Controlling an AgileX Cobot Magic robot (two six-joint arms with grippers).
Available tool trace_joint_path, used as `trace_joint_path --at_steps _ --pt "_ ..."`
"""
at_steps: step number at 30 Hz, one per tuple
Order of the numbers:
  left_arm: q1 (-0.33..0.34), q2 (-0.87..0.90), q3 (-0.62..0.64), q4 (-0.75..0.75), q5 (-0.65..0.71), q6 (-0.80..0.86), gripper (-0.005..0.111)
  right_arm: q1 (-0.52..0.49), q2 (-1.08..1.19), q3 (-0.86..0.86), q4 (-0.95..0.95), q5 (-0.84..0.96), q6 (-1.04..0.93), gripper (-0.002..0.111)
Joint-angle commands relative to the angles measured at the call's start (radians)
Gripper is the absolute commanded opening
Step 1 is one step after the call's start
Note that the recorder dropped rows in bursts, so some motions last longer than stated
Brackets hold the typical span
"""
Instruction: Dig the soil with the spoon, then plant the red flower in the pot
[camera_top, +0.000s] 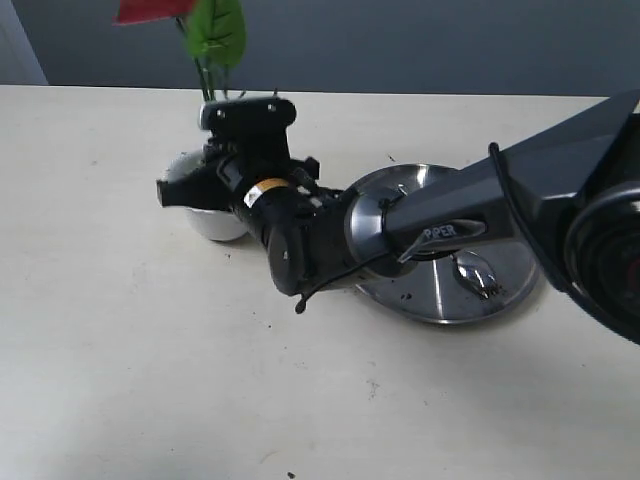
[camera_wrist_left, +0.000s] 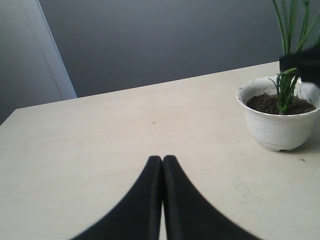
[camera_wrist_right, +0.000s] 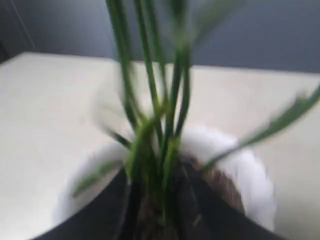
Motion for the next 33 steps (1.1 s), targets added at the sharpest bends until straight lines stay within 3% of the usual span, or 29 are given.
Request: trace_joint_path --at_steps 1,10,23,28,31,33 --pt "-0.002 -0.004 0.002 -0.002 -0.005 -0.003 0.000 -0.003 0.038 0.026 0.007 0.157 0.002 0.035" --pt "-0.002 -0.004 0.002 -0.002 -0.008 -0.003 0.000 -0.003 -0.007 0.026 -0.105 0.050 0.002 0.036" --pt "-0.002 -0.004 0.002 -0.002 -0.008 -0.003 0.000 -0.003 -0.065 0.024 -0.107 0.052 -0.021 0.036" --pt "-0.002 -0.004 0.002 -0.002 -0.008 -0.003 0.000 -0.003 -0.097 0.024 -0.106 -0.030 -0.024 0.036" --pt "-0.002 -0.004 0.002 -0.002 -0.008 -0.003 0.000 -0.003 -0.159 0.024 -0.045 -0.040 -0.112 0.035" --pt "-0.002 -0.004 0.002 -0.002 -0.008 -0.003 0.000 -0.003 -0.215 0.024 0.095 -0.009 -0.231 0.031"
